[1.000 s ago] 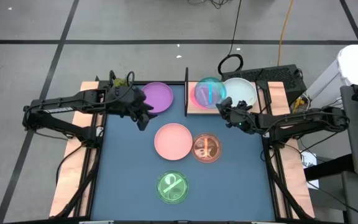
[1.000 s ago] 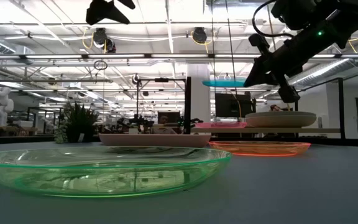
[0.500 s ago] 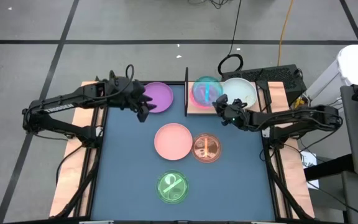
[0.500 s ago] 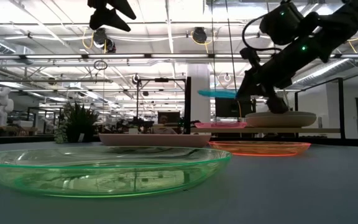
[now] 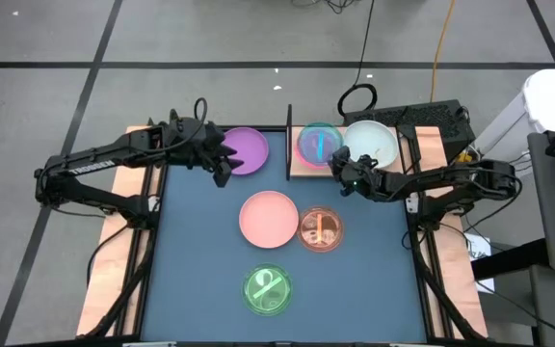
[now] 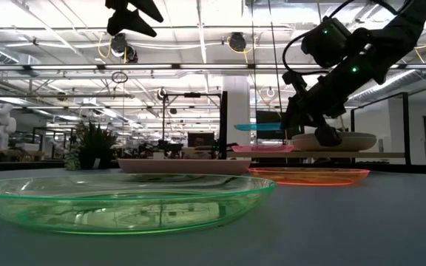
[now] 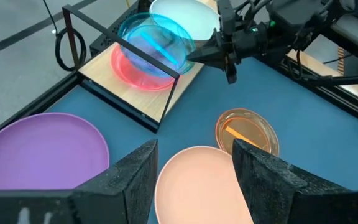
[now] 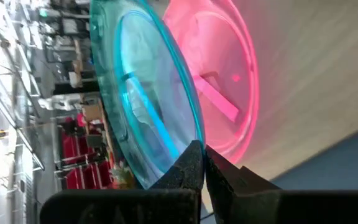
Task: Place and stack plates onto a shelf
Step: Stack the transparent blue plate on the transparent pink plate on the shelf
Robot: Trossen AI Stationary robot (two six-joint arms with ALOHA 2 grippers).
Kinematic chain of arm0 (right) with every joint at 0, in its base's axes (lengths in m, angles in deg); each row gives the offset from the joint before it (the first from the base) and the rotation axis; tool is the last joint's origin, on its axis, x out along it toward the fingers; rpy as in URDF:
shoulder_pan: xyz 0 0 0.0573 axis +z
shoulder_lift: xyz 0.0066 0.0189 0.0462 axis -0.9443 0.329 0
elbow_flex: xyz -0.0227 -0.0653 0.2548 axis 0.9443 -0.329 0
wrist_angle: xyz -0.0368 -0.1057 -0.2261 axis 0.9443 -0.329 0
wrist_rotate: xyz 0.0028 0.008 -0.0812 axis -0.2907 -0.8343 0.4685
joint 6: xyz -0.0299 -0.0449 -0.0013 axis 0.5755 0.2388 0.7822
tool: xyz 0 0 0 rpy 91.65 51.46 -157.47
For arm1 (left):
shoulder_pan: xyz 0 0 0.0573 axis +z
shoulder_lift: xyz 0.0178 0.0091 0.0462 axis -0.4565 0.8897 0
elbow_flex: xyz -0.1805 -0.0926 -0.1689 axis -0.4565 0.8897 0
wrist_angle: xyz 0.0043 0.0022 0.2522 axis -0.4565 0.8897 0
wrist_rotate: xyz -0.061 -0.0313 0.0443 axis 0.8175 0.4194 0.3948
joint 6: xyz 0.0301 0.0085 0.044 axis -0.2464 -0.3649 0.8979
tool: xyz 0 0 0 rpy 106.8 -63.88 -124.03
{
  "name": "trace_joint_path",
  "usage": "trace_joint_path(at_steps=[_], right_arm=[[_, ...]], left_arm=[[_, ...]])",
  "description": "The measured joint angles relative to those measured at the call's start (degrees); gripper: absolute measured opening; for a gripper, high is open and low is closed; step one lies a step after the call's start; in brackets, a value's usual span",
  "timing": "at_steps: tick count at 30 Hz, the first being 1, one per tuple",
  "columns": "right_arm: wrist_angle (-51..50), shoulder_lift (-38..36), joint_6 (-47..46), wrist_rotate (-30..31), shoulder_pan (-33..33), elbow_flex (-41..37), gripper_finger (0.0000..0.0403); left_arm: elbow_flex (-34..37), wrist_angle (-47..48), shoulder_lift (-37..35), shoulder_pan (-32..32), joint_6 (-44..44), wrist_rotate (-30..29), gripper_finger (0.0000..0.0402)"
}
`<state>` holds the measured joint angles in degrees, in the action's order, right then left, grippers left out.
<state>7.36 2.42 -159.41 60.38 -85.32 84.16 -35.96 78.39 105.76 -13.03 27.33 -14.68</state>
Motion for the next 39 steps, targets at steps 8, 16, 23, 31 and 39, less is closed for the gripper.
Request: trace_joint_path(at_steps=[8, 16, 23, 31, 39], right_arm=[[3.2, 3.3, -1.2, -1.5, -0.5, 0.1, 0.0000], [3.7, 6.1, -4.6, -2.8, -1.2, 0.1, 0.0000], [4.5, 6.4, -4.5, -2.8, -2.5, 0.1, 0.0000], [4.3, 6.4, -5.5, -3.8, -2.7, 0.1, 0.0019], [4.5, 6.4, -6.6, -4.4, -3.0, 0.1, 0.0076]], left_arm=[[0.0, -0.3, 0.0, 0.0, 1.3, -0.1, 0.0209], [0.0, -0.3, 0.0, 0.0, 1.0, -0.1, 0.0209], [0.0, -0.3, 0.0, 0.0, 0.1, -0.1, 0.0209], [0.0, -0.3, 0.0, 0.0, 0.1, -0.1, 0.0209], [0.0, -0.3, 0.0, 0.0, 0.1, -0.1, 0.0209]])
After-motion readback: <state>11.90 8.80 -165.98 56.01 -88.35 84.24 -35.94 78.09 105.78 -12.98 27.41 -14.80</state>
